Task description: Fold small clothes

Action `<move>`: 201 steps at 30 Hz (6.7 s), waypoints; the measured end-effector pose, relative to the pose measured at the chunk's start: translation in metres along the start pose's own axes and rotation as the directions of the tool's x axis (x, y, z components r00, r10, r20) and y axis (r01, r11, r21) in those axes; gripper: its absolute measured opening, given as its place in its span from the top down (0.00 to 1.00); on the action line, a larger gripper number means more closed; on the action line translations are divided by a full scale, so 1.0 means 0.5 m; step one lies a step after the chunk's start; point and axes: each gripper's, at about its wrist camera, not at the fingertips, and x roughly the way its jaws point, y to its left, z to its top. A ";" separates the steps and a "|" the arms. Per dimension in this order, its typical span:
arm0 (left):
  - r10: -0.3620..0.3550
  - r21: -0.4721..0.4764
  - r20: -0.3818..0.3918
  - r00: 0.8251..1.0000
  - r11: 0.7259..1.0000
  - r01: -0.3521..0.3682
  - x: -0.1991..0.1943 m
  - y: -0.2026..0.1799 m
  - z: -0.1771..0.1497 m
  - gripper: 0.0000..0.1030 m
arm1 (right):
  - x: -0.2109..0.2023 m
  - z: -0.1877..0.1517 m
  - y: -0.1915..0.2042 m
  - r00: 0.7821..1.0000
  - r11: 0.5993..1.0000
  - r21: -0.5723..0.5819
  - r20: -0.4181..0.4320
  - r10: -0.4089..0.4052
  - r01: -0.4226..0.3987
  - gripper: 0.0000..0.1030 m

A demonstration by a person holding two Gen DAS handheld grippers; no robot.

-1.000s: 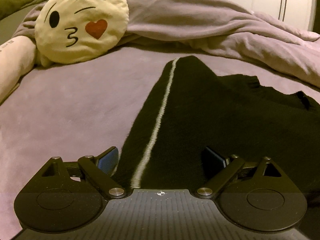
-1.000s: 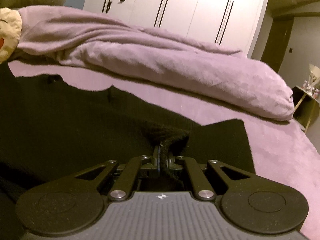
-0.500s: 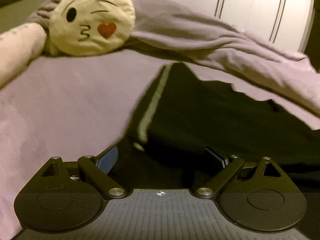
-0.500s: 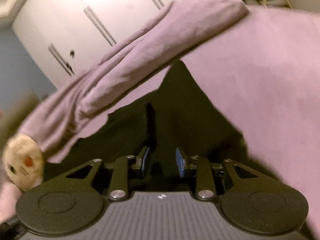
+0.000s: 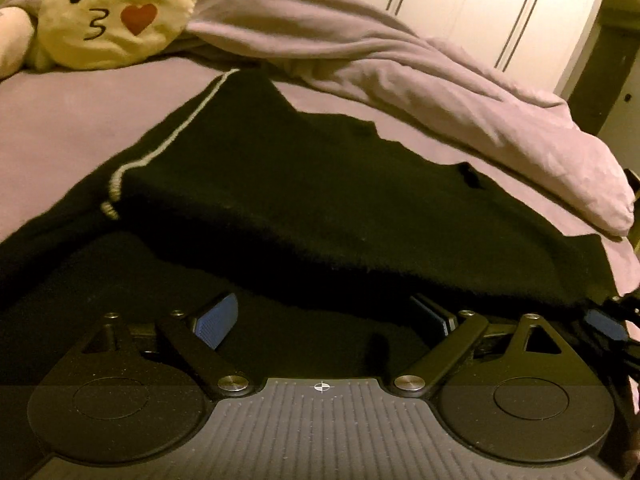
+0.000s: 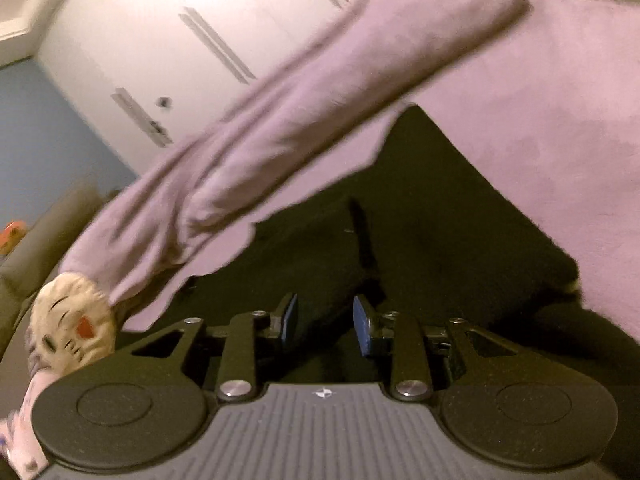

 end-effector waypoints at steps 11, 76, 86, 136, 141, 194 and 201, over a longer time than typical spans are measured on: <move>-0.023 0.111 0.044 0.999 0.994 0.018 0.010 -0.025 -0.025 0.08 | 0.004 0.026 0.044 0.994 0.995 -0.095 0.101 0.041 -0.032 0.90; 0.093 -0.172 -0.180 0.979 0.977 -0.124 -0.372 0.383 -0.193 0.40 | -0.447 -0.168 -0.159 0.872 0.932 -0.341 -0.412 -0.263 0.120 0.49; 0.002 -0.177 -0.234 0.972 0.983 -0.045 -0.384 0.403 -0.201 0.54 | -0.444 -0.205 -0.138 0.819 0.905 -0.421 -0.502 -0.280 0.052 0.68; -0.108 0.262 -0.157 0.982 0.954 0.147 -0.193 0.263 -0.002 0.22 | -0.228 -0.031 -0.029 0.986 0.765 -0.643 -0.144 -0.085 -0.028 0.48; -0.112 0.299 -0.209 0.972 0.939 0.172 -0.128 0.237 0.034 0.33 | -0.194 -0.017 -0.037 0.984 0.789 -0.612 -0.165 -0.070 -0.047 0.59; -0.283 0.301 -0.303 0.910 0.878 0.373 -0.069 0.268 0.069 0.25 | -0.105 0.007 -0.008 0.950 0.699 -0.683 -0.310 -0.017 -0.211 0.60; -0.307 0.186 -0.260 0.916 0.915 0.359 -0.054 0.287 0.071 0.40 | -0.089 -0.013 -0.001 0.960 0.723 -0.666 -0.280 -0.011 -0.185 0.68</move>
